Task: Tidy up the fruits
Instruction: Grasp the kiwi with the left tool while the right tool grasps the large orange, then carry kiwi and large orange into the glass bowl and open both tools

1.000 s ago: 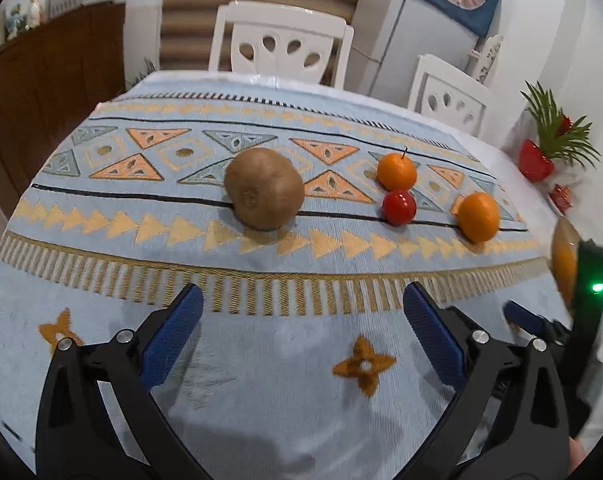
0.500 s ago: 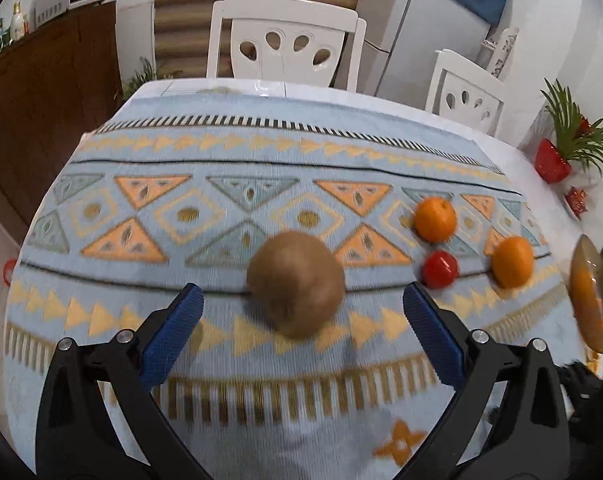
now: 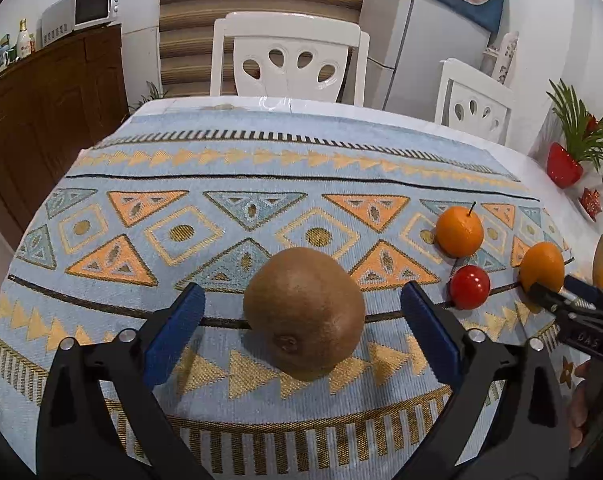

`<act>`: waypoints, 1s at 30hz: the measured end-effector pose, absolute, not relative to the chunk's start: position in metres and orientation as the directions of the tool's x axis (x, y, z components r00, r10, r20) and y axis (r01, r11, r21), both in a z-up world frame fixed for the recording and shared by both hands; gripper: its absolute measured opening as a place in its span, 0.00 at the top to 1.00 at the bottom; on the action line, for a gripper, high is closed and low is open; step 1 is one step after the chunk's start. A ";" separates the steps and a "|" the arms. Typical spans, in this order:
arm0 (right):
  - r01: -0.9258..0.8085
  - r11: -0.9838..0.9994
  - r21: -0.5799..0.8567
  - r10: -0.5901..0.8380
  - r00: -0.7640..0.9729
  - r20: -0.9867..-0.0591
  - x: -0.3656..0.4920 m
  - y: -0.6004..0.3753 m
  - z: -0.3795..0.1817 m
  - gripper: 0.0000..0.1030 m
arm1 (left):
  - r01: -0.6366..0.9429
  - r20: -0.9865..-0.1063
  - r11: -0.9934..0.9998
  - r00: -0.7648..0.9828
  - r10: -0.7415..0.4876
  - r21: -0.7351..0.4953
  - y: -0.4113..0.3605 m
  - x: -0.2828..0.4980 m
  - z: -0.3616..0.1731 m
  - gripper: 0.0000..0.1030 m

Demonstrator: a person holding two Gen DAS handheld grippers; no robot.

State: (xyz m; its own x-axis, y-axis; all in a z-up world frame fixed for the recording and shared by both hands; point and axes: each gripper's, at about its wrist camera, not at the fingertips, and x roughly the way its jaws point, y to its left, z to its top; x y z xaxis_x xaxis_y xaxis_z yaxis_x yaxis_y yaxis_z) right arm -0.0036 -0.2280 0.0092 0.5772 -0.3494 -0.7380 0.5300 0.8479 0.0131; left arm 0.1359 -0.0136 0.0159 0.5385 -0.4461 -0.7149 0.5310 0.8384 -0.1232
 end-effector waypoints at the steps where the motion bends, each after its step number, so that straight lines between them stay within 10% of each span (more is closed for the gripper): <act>1: 0.526 0.850 0.013 -0.347 0.579 -0.737 -0.005 -0.227 0.008 0.08 | 0.528 -0.721 0.841 0.536 -0.439 -0.121 -0.014 0.137 0.014 0.10; 11: 0.507 0.859 0.063 -0.281 0.572 -0.771 0.001 -0.233 -0.002 0.46 | 0.528 -0.741 0.841 0.516 -0.430 -0.121 -0.014 0.138 0.008 0.38; 30: 0.474 0.865 0.166 -0.225 0.662 -0.715 -0.015 -0.239 0.011 0.49 | 0.516 -0.718 0.852 0.560 -0.413 -0.087 -0.013 0.129 0.014 0.41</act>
